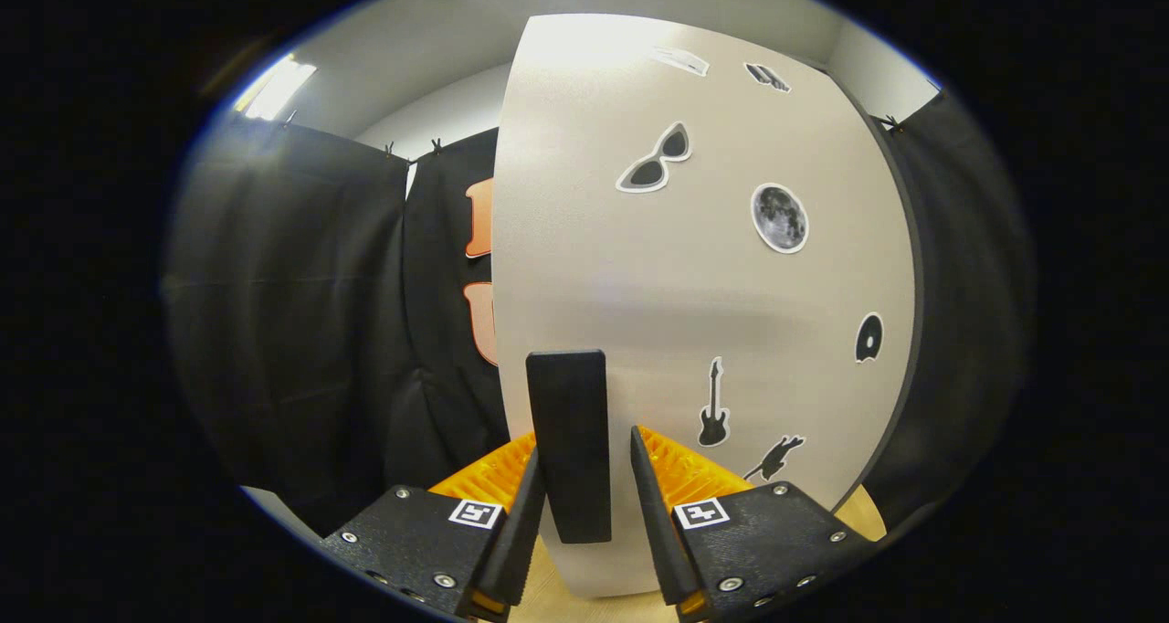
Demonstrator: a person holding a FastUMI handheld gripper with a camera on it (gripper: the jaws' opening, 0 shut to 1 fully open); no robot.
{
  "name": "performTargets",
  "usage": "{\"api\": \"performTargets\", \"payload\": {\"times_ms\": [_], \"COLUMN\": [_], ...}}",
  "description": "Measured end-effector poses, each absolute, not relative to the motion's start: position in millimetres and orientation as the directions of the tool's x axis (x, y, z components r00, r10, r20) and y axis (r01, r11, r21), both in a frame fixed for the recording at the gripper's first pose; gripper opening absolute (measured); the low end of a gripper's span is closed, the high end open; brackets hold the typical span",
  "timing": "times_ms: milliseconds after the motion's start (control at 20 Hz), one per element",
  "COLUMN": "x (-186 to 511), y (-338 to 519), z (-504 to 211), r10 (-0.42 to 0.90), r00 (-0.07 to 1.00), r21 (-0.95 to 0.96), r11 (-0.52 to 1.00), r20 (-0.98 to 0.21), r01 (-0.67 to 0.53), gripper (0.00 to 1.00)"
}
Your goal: Open the shoe cabinet door, grab the shoes and put them into the shoe cabinet, then close the shoe cabinet door.
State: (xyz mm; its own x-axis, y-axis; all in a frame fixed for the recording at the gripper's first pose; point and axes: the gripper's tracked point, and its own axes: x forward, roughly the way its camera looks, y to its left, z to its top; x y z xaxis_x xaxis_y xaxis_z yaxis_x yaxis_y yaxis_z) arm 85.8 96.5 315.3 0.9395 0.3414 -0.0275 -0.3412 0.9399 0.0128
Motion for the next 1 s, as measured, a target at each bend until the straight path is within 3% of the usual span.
{"api": "performTargets", "payload": {"times_ms": [350, 1000], "x": [106.1, 124.4], "y": [104.0, 110.3], "z": [310.0, 299.6], "r10": [0.238, 0.164], "r00": [0.971, 0.986], "r21": [-0.05, -0.131], "r11": [0.97, 0.978], "r20": [-0.023, -0.016], "r01": [-0.239, -0.165], "gripper": [0.58, 0.68]}}
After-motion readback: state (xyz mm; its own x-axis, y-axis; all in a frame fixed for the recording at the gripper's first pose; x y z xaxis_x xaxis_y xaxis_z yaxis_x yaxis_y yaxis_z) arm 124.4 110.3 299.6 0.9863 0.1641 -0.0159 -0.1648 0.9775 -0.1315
